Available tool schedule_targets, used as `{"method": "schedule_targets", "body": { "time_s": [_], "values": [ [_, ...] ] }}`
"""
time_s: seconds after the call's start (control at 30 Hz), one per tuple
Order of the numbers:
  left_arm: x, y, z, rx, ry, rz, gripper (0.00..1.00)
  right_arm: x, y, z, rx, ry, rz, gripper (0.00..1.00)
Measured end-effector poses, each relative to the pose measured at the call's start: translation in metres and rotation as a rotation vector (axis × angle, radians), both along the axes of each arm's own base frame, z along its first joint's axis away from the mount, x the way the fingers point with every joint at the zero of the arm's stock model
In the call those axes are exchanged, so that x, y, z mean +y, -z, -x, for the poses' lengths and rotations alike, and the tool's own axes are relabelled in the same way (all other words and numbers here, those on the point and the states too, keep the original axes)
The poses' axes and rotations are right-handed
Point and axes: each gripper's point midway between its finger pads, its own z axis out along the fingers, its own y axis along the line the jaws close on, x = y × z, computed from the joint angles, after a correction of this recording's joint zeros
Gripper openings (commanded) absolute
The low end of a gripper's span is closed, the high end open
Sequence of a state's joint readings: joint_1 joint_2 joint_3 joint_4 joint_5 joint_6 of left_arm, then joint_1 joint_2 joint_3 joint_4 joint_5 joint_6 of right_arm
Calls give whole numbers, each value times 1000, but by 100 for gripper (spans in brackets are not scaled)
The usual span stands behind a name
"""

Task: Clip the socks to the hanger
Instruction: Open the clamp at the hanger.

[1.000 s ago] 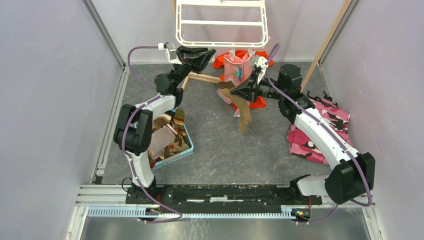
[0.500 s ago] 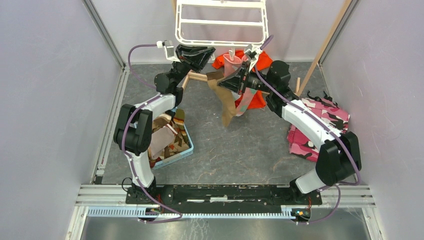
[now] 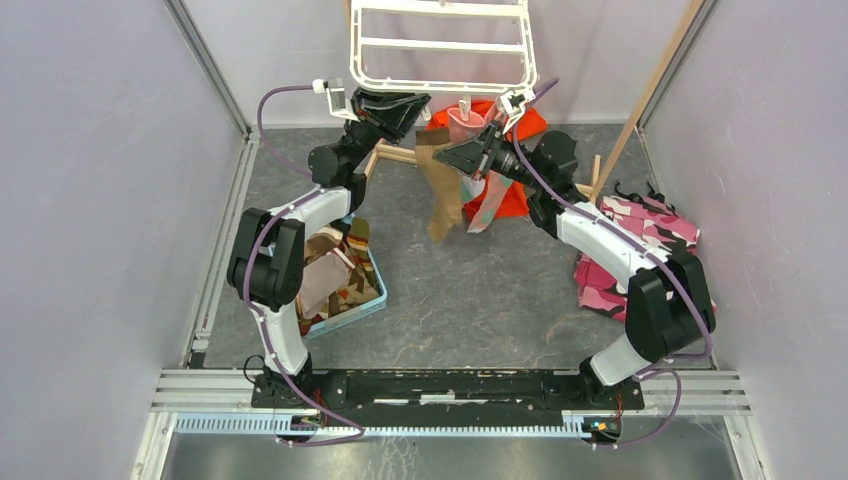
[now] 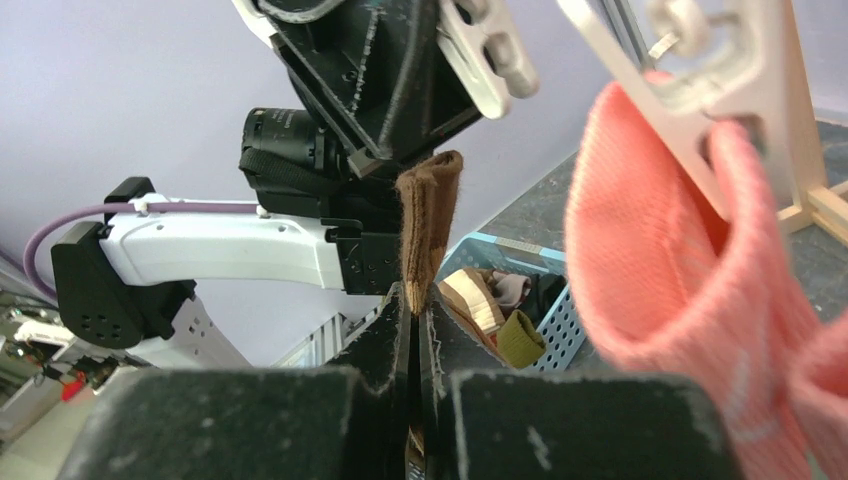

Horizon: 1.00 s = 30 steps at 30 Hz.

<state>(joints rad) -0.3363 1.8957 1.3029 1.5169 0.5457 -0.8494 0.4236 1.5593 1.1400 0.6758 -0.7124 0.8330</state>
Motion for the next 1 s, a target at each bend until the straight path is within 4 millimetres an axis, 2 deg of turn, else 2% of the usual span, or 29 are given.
{"method": "schedule_targets", "body": {
  "time_s": [0.27, 0.77, 1.0],
  "values": [
    [0, -1, 1, 21, 17, 15, 12, -2, 14, -6, 103, 34, -38, 0],
    [1, -2, 0, 38, 27, 26, 12, 2, 9, -12, 173, 12, -133, 0],
    [1, -2, 1, 41, 29, 28, 12, 3, -3, -8, 176, -18, -192, 0]
  ]
}}
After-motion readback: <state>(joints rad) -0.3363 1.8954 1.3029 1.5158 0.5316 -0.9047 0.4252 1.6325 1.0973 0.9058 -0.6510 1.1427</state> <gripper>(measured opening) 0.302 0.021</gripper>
